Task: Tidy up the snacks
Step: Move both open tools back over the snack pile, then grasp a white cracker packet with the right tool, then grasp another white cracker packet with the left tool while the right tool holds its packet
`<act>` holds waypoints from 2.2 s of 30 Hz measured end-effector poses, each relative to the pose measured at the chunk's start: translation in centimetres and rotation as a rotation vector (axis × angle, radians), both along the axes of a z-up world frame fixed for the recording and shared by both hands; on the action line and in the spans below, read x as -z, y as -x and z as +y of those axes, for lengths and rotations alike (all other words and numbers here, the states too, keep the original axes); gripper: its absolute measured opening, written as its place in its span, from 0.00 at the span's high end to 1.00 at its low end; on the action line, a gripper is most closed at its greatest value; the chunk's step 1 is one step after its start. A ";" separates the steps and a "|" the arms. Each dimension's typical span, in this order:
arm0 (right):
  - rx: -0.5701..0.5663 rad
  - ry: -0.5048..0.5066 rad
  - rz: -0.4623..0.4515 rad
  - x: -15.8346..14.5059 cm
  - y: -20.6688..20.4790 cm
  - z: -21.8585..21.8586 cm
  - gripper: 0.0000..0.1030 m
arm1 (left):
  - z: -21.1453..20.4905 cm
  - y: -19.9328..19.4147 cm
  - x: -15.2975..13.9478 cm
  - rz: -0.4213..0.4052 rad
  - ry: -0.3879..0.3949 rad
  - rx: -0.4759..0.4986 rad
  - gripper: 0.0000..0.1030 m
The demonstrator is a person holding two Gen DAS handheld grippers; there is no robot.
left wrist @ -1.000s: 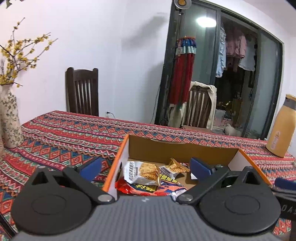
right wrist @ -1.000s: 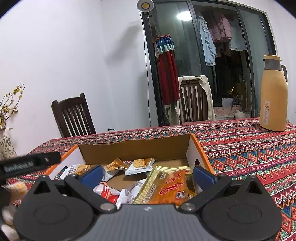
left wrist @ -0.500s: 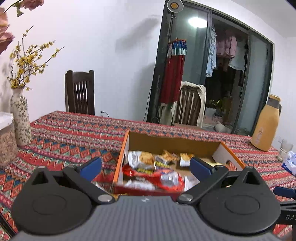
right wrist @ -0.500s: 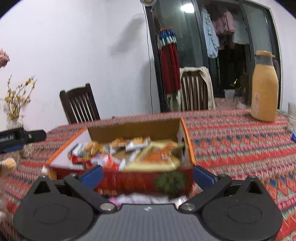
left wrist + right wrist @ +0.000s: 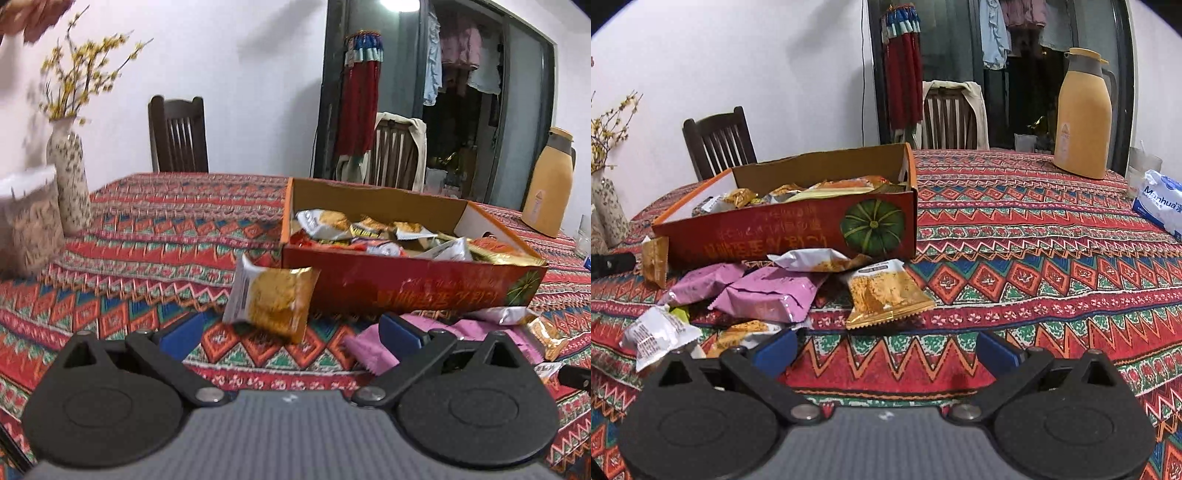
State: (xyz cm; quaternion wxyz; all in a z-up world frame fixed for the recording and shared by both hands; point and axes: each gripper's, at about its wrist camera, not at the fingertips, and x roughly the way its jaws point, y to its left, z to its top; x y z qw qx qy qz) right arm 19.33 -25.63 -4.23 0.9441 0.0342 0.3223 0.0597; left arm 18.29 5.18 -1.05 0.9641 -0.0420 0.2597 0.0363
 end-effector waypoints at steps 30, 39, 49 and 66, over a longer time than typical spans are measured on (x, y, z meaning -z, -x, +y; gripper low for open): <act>-0.112 0.080 0.082 1.9 -9.4 0.7 0.00 | 1.5 -0.2 1.2 -0.003 0.100 0.007 0.00; -0.116 0.051 -0.012 1.8 -7.5 0.3 0.59 | 1.1 -0.2 1.2 -0.001 0.075 0.007 0.00; -0.088 0.017 -0.151 0.5 -5.5 -0.4 0.61 | 0.5 0.5 0.3 -0.038 0.039 0.021 0.00; -0.053 -0.001 -0.242 -0.1 -4.3 -0.8 0.60 | -0.2 -6.4 0.5 0.094 -0.204 0.018 0.00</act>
